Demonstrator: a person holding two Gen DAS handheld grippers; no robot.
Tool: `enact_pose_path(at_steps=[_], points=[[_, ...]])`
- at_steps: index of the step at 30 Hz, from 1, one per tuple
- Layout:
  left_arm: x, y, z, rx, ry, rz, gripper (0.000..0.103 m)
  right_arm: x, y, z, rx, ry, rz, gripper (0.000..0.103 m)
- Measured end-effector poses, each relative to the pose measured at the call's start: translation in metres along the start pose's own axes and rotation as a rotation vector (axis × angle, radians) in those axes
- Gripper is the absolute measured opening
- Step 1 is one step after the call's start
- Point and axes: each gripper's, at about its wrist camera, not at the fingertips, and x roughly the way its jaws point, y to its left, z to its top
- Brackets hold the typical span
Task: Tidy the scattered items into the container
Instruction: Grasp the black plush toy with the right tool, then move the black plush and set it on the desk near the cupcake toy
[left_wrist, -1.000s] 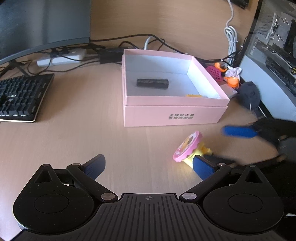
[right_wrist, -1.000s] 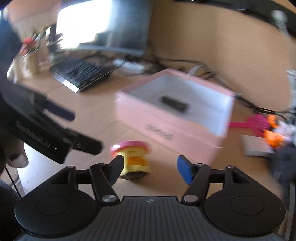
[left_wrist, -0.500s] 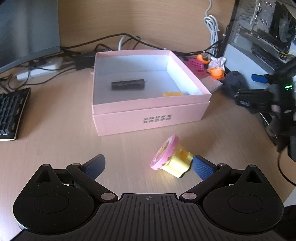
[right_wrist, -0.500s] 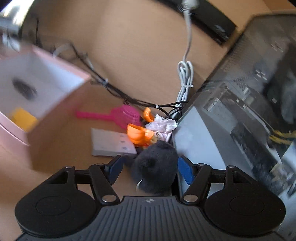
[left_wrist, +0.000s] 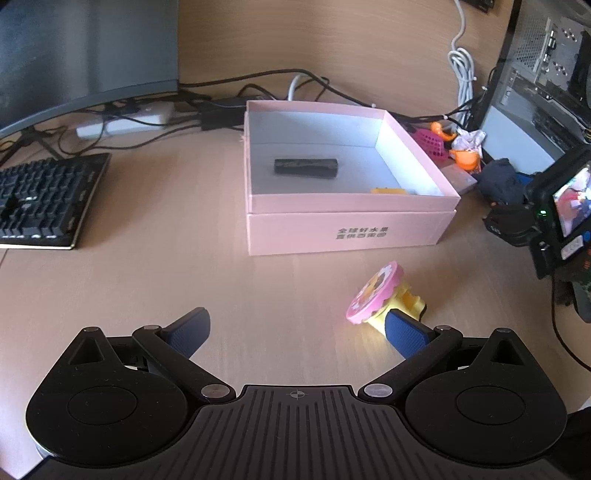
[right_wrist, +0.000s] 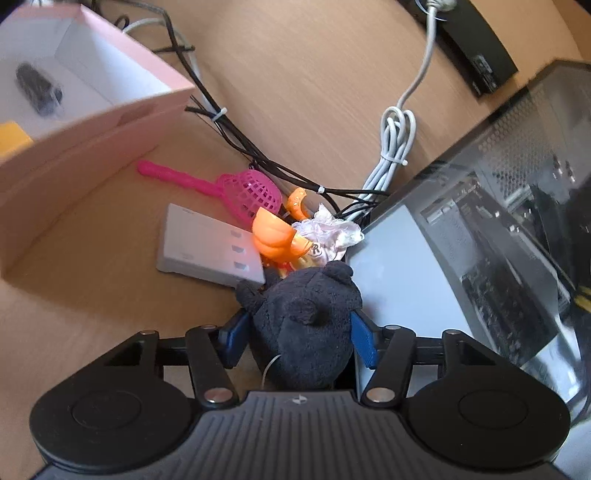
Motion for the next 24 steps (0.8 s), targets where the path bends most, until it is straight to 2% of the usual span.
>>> enact_pose_path(at_steps=[5, 13, 17, 19, 21, 24], points=[[-0.008, 0.009, -0.006, 0.005, -0.007, -0.02, 0.103, -0.041, -0.003, -0.01, 0.088, 0.004, 0.071, 0.056], [-0.002, 0.007, -0.011, 0.038, -0.002, -0.138, 0.103, -0.139, 0.02, -0.032, 0.195, 0.022, 0.282, 0.057], [0.006, 0.003, -0.018, 0.035, -0.022, -0.175, 0.103, -0.164, 0.038, -0.041, 0.168, 0.009, 0.284, 0.059], [0.014, 0.002, -0.021, 0.011, 0.0, -0.191, 0.103, -0.167, 0.039, -0.044, 0.176, 0.005, 0.278, 0.063], [0.017, 0.001, -0.023, -0.022, 0.007, -0.204, 0.103, -0.166, 0.033, -0.046, 0.217, 0.004, 0.286, 0.065], [0.012, -0.003, -0.027, -0.042, -0.028, -0.189, 0.103, -0.164, 0.014, -0.052, 0.341, -0.02, 0.306, 0.07]])
